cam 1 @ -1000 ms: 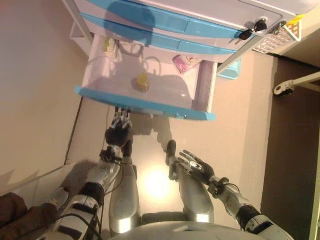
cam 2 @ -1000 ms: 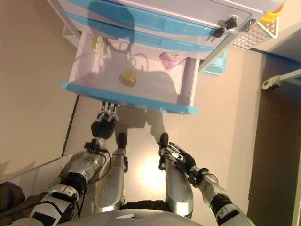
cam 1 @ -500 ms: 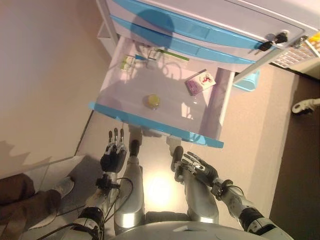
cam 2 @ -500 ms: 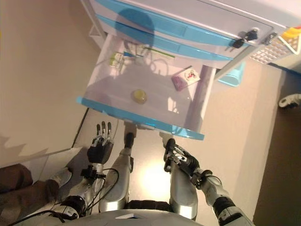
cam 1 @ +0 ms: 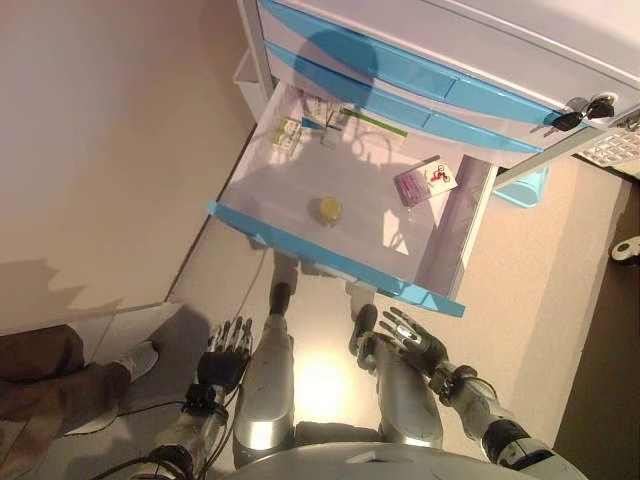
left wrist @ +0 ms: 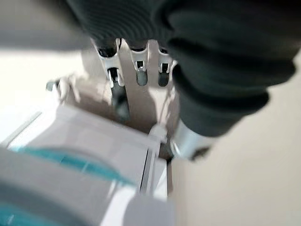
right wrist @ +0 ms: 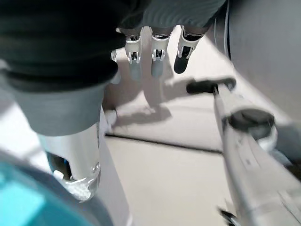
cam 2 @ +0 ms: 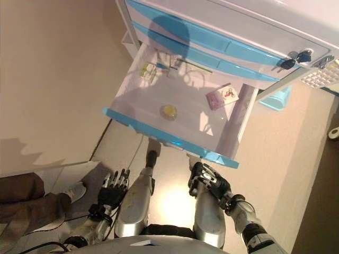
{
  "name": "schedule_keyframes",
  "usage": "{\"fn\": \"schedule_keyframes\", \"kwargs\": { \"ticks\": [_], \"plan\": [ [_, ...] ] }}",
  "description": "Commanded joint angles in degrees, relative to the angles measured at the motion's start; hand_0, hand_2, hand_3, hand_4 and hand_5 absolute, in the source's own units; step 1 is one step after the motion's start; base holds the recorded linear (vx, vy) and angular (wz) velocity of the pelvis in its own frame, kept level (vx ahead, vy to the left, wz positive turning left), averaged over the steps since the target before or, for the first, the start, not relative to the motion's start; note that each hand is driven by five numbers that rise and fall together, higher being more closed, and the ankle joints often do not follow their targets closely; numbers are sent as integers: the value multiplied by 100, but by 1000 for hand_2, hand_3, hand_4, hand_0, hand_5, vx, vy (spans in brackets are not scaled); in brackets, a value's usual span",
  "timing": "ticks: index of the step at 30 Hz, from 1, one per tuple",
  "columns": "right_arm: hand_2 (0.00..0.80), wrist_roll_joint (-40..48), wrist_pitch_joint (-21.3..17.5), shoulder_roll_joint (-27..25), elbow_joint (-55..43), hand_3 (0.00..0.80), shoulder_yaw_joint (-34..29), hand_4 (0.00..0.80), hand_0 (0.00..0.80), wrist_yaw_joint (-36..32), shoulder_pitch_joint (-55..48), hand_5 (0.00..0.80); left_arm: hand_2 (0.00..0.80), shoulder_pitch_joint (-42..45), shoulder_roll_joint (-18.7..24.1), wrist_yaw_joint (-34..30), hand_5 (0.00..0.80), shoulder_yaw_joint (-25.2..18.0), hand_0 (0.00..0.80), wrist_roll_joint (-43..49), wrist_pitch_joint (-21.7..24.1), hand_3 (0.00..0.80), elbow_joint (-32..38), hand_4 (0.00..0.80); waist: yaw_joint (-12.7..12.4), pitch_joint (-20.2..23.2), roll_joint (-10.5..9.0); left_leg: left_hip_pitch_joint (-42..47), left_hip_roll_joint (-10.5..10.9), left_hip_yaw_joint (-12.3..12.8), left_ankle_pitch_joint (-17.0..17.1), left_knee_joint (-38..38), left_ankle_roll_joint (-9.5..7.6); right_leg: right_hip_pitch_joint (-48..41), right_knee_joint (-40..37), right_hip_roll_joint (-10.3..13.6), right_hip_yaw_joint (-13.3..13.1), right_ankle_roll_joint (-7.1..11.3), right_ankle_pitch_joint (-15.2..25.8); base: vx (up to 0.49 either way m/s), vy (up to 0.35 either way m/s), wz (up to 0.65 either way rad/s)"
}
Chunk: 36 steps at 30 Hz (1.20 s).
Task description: Open the drawer and pick up the medicine
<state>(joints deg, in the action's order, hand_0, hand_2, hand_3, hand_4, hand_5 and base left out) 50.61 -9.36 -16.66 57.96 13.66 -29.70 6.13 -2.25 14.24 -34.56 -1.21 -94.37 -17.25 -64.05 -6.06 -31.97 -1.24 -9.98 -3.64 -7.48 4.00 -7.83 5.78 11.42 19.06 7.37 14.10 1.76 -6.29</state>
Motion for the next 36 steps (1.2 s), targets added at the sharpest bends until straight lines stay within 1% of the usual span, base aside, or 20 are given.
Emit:
{"fn": "schedule_keyframes", "kwargs": {
  "ticks": [1,2,3,6,7,9,13,14,15,17,18,19,20,21,22,25,26,28,30,36],
  "plan": [
    [0,-38,-731,-148,-226,0,-361,0,0,985,-571,0,0,272,-106,322,0,-90,0,328,162,0,-74,0,66,296,-134,-41,302,224,-422,-345,-265,-398,-605,-171,-42,271,390,55,29,-6],
    [0,-124,-936,-181,-253,0,-464,0,0,1319,-629,0,0,303,-92,361,0,-134,0,365,251,0,-59,0,92,323,-152,-10,295,242,-429,-322,-266,-414,-628,-180,-72,282,397,53,18,-7],
    [0,-158,-1014,-241,-343,0,-638,0,0,1618,-703,0,0,363,-72,398,0,-217,0,408,298,0,-23,0,125,347,-185,27,281,271,-445,-309,-270,-434,-652,-183,-111,306,414,54,0,-8],
    [0,-404,-940,-365,-724,0,-946,0,0,2224,-924,0,0,563,10,472,0,-378,0,525,356,0,148,0,181,409,-268,114,243,325,-489,-285,-280,-497,-714,-201,-194,354,453,56,-24,-7],
    [0,-550,-685,-419,-859,0,-1050,0,0,2456,-1015,0,0,654,49,528,0,-438,0,612,386,0,237,0,197,451,-314,147,226,354,-508,-274,-293,-531,-751,-210,-230,375,475,70,-53,-4],
    [0,-619,-56,-500,-831,0,-1182,0,0,2541,-1068,0,0,751,170,597,0,-558,0,757,361,0,344,0,170,511,-401,206,186,372,-536,-260,-302,-614,-826,-228,-263,406,508,71,-95,-5],
    [0,-416,106,-702,-879,0,-1416,0,0,2781,-1105,0,0,909,423,601,0,-784,0,1087,316,0,452,0,68,621,-561,387,119,367,-561,-141,-292,-868,-1039,-270,-275,471,573,84,-113,-7],
    [0,-297,89,-775,-1014,0,-1549,0,0,2863,-1137,0,0,955,469,605,0,-824,0,1134,333,0,472,0,61,658,-596,424,105,373,-568,-122,-287,-923,-1082,-276,-286,488,591,92,-78,-5],
    [0,-218,113,-893,-1485,0,-1721,0,0,3070,-1247,0,0,1047,502,624,0,-915,0,1188,329,0,557,0,74,709,-635,471,85,386,-581,-92,-288,-965,-1121,-281,-292,499,606,75,-49,-1],
    [0,-291,9,-992,-2070,0,-1904,0,0,3362,-1431,0,0,1178,515,607,0,-979,0,1276,350,0,652,0,106,778,-668,506,69,415,-590,-52,-292,-991,-1172,-281,-309,512,624,52,0,1],
    [0,-408,-71,-1088,-2624,0,-2096,0,0,3628,-1549,0,0,1279,483,644,0,-1001,0,1354,394,0,727,0,145,842,-676,531,60,441,-599,-20,-305,-999,-1202,-268,-326,526,640,43,33,-5],
    [0,-557,-266,-1115,-2833,0,-2187,0,0,3702,-1600,0,0,1325,466,657,0,-1002,0,1377,428,0,764,0,160,873,-672,540,58,452,-604,-7,-312,-999,-1213,-264,-335,533,643,41,39,-7],
    [0,-707,-316,-1146,-3166,0,-2298,0,0,3841,-1648,0,0,1380,451,656,0,-1012,0,1402,452,0,797,0,172,903,-668,557,55,459,-610,14,-323,-999,-1228,-262,-349,542,650,27,40,-10],
    [0,-1134,-547,-1199,-3653,0,-2450,0,0,4018,-1688,0,0,1440,416,684,0,-1020,0,1442,493,0,821,0,198,948,-661,563,51,484,-622,31,-336,-994,-1249,-252,-363,554,650,25,39,-10],
    [0,-1361,-679,-1220,-3902,0,-2528,0,0,4086,-1719,0,0,1478,387,686,0,-1035,0,1500,545,0,816,0,211,975,-652,565,48,494,-627,40,-344,-988,-1258,-249,-376,559,648,19,61,-10],
    [0,-2620,-1123,-1345,-4834,0,-2754,0,0,4462,-1776,0,0,1584,267,646,0,-1047,0,1768,735,0,830,0,244,1037,-625,554,51,518,-650,48,-372,-966,-1286,-226,-414,578,641,0,73,-4],
    [0,-2892,-1176,-1470,-5104,0,-2808,0,0,4562,-1792,0,0,1605,241,633,0,-1020,0,1801,787,0,844,0,244,1046,-613,547,56,516,-656,53,-378,-956,-1295,-220,-420,585,643,-17,58,0],
    [0,-3518,-1266,-1676,-5688,0,-2938,0,0,4736,-1786,0,0,1648,183,614,0,-934,0,1874,907,0,886,0,233,1062,-591,514,62,520,-668,49,-390,-938,-1309,-210,-432,596,637,-25,54,0],
    [0,-3760,-1168,-1901,-6175,0,-3024,0,0,4766,-1755,0,0,1666,158,568,0,-900,0,1934,992,0,868,0,214,1062,-574,479,63,520,-679,38,-391,-924,-1313,-201,-427,604,629,-31,43,2],
    [0,-4464,-961,-2562,-7323,0,-2746,0,0,4224,-1146,0,0,1528,153,549,0,-722,0,1935,1256,0,765,0,56,1000,-559,341,82,444,-664,24,-371,-881,-1325,-158,-362,614,624,-50,19,3]
  ]
}}
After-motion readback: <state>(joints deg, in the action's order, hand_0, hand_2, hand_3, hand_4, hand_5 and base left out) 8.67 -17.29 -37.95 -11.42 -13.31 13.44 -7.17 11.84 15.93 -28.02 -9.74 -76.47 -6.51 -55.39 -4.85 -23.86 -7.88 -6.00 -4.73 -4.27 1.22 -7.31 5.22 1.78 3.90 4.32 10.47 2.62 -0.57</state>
